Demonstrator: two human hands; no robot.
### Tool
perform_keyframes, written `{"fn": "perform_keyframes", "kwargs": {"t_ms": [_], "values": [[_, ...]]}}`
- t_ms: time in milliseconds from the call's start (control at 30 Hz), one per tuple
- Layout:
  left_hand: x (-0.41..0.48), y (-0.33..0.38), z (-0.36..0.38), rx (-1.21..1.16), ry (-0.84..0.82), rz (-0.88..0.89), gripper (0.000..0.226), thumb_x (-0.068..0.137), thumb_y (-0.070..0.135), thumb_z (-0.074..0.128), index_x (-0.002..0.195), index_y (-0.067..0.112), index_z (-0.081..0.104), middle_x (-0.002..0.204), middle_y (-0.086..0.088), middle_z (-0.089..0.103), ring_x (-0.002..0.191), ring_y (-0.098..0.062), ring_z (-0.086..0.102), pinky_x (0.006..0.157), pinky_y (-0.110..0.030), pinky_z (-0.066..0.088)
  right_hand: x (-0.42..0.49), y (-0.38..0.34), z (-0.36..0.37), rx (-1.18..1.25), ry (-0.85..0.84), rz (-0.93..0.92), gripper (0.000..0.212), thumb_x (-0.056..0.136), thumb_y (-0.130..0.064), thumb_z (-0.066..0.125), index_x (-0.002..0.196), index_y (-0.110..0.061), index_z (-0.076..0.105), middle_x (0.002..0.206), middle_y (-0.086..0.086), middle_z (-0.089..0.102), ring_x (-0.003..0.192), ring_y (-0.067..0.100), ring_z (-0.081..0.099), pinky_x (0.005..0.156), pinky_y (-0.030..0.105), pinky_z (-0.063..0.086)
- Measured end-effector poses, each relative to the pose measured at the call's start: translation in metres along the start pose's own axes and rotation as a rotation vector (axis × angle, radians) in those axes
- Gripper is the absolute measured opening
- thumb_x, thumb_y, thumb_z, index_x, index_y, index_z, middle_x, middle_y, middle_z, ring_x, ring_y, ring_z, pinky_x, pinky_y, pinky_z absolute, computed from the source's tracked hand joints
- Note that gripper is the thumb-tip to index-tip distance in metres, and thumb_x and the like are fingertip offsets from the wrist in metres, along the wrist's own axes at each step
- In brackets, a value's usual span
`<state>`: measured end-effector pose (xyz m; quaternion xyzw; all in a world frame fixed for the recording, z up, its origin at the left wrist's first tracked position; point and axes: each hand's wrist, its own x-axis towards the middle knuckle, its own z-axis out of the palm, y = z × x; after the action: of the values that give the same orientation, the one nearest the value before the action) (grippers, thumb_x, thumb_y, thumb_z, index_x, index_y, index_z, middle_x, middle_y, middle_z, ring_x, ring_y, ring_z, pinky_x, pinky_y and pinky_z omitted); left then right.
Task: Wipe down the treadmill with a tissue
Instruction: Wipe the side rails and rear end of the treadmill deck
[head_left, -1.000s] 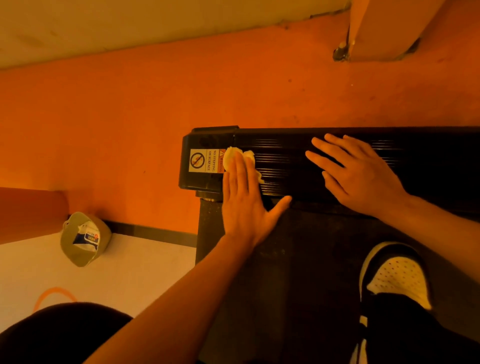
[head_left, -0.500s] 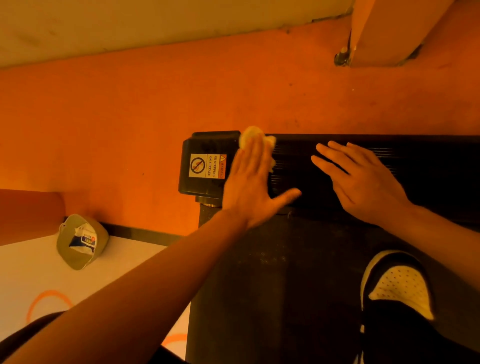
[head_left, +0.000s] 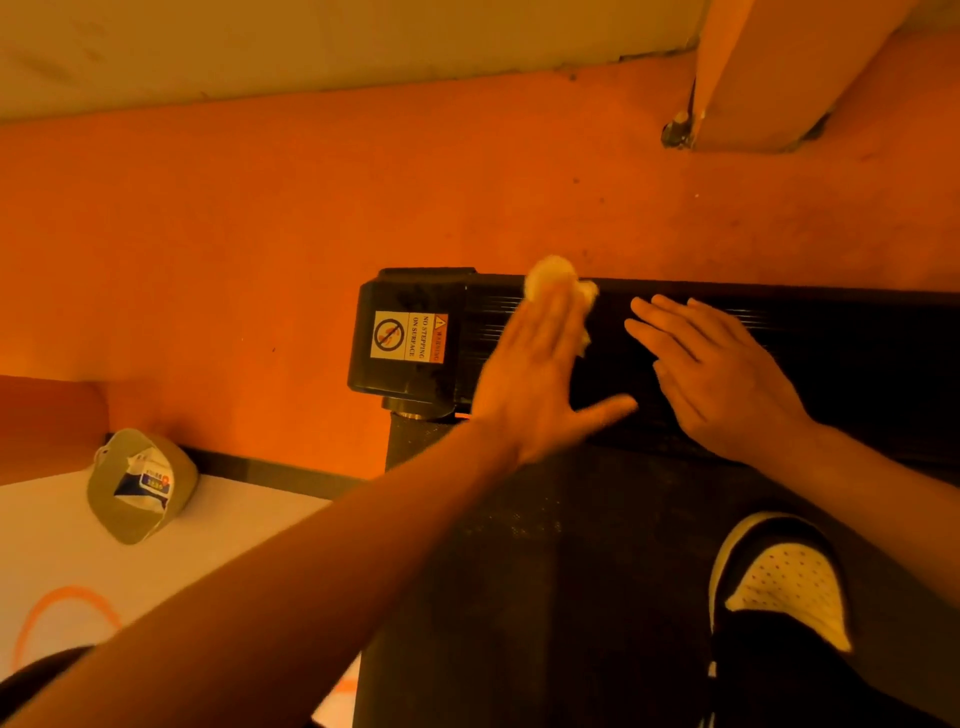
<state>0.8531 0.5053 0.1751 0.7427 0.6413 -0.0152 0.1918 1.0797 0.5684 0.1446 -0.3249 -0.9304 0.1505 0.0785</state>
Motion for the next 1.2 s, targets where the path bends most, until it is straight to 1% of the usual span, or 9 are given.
{"fn": "perform_keyframes", "kwargs": {"t_ms": [133, 267, 333, 467, 633, 767, 867, 1067, 1200], "values": [[-0.021, 0.022, 0.02, 0.026, -0.002, 0.089, 0.115, 0.089, 0.083, 0.041, 0.165, 0.006, 0.001, 0.173, -0.012, -0.009, 0.159, -0.022, -0.014, 0.13, -0.043, 0.001, 0.0, 0.0, 0.001, -0.033, 0.0, -0.007, 0.053, 0.105, -0.024, 0.035, 0.153, -0.006, 0.045, 0.162, 0.014, 0.04, 0.151, 0.032, 0.036, 0.123, 0.049, 0.029], [-0.033, -0.018, 0.012, 0.235, -0.057, 0.249, 0.11, 0.093, 0.083, 0.031, 0.165, 0.005, 0.0, 0.172, -0.015, -0.009, 0.16, -0.026, -0.012, 0.13, -0.042, -0.002, 0.001, -0.003, 0.0, -0.002, 0.015, 0.024, 0.053, 0.108, -0.03, 0.033, 0.155, -0.007, 0.043, 0.161, 0.013, 0.042, 0.151, 0.03, 0.037, 0.124, 0.048, 0.028], [-0.038, -0.04, 0.005, 0.301, -0.044, 0.23, 0.106, 0.095, 0.082, 0.024, 0.165, 0.004, 0.001, 0.172, -0.017, -0.007, 0.16, -0.027, -0.01, 0.13, -0.041, -0.004, 0.003, -0.004, 0.0, 0.017, 0.022, 0.041, 0.054, 0.108, -0.031, 0.033, 0.155, -0.007, 0.042, 0.16, 0.013, 0.043, 0.15, 0.03, 0.038, 0.123, 0.048, 0.028], [-0.033, -0.078, -0.009, 0.305, 0.0, 0.165, 0.105, 0.096, 0.081, 0.016, 0.164, 0.002, 0.003, 0.172, -0.018, -0.004, 0.16, -0.028, -0.004, 0.13, -0.044, 0.003, 0.008, -0.006, -0.001, -0.012, 0.014, 0.044, 0.054, 0.108, -0.033, 0.034, 0.155, -0.008, 0.043, 0.159, 0.015, 0.044, 0.147, 0.034, 0.04, 0.121, 0.049, 0.029], [-0.02, -0.128, -0.028, 0.26, 0.0, -0.002, 0.11, 0.092, 0.086, 0.013, 0.165, 0.006, -0.001, 0.172, -0.017, -0.004, 0.16, -0.027, -0.006, 0.13, -0.045, 0.001, 0.036, -0.026, 0.001, -0.022, 0.02, -0.071, 0.055, 0.107, -0.033, 0.038, 0.154, -0.006, 0.045, 0.16, 0.016, 0.042, 0.149, 0.034, 0.039, 0.123, 0.05, 0.029], [-0.044, -0.146, -0.026, 0.245, 0.002, 0.064, 0.114, 0.09, 0.089, 0.016, 0.165, 0.004, 0.001, 0.172, -0.016, -0.005, 0.16, -0.028, -0.005, 0.13, -0.044, 0.0, 0.089, -0.053, 0.017, -0.041, -0.063, -0.179, 0.061, 0.107, -0.038, 0.034, 0.16, -0.01, 0.034, 0.167, 0.013, 0.031, 0.156, 0.028, 0.025, 0.128, 0.044, 0.018], [-0.062, -0.143, -0.019, 0.206, 0.008, 0.1, 0.115, 0.089, 0.09, 0.019, 0.165, 0.004, 0.003, 0.172, -0.015, -0.005, 0.16, -0.028, -0.005, 0.13, -0.042, -0.003, 0.105, -0.059, 0.026, -0.093, -0.103, -0.209, 0.061, 0.107, -0.039, 0.033, 0.161, -0.009, 0.032, 0.167, 0.014, 0.03, 0.157, 0.028, 0.022, 0.129, 0.041, 0.013], [-0.016, -0.12, -0.022, 0.092, 0.035, 0.04, 0.112, 0.091, 0.086, 0.021, 0.165, 0.004, 0.002, 0.173, -0.014, -0.004, 0.16, -0.024, -0.007, 0.13, -0.046, 0.003, 0.103, -0.057, 0.027, -0.061, -0.068, -0.232, 0.056, 0.108, -0.03, 0.034, 0.157, -0.004, 0.038, 0.165, 0.018, 0.034, 0.156, 0.03, 0.027, 0.128, 0.046, 0.021], [-0.047, -0.124, -0.014, 0.064, 0.046, 0.084, 0.112, 0.09, 0.085, 0.031, 0.165, 0.006, 0.004, 0.173, -0.012, -0.004, 0.161, -0.024, -0.006, 0.13, -0.043, 0.0, 0.102, -0.057, 0.029, -0.063, -0.056, -0.24, 0.055, 0.108, -0.028, 0.035, 0.156, -0.002, 0.04, 0.164, 0.019, 0.035, 0.154, 0.033, 0.029, 0.126, 0.05, 0.026]]}}
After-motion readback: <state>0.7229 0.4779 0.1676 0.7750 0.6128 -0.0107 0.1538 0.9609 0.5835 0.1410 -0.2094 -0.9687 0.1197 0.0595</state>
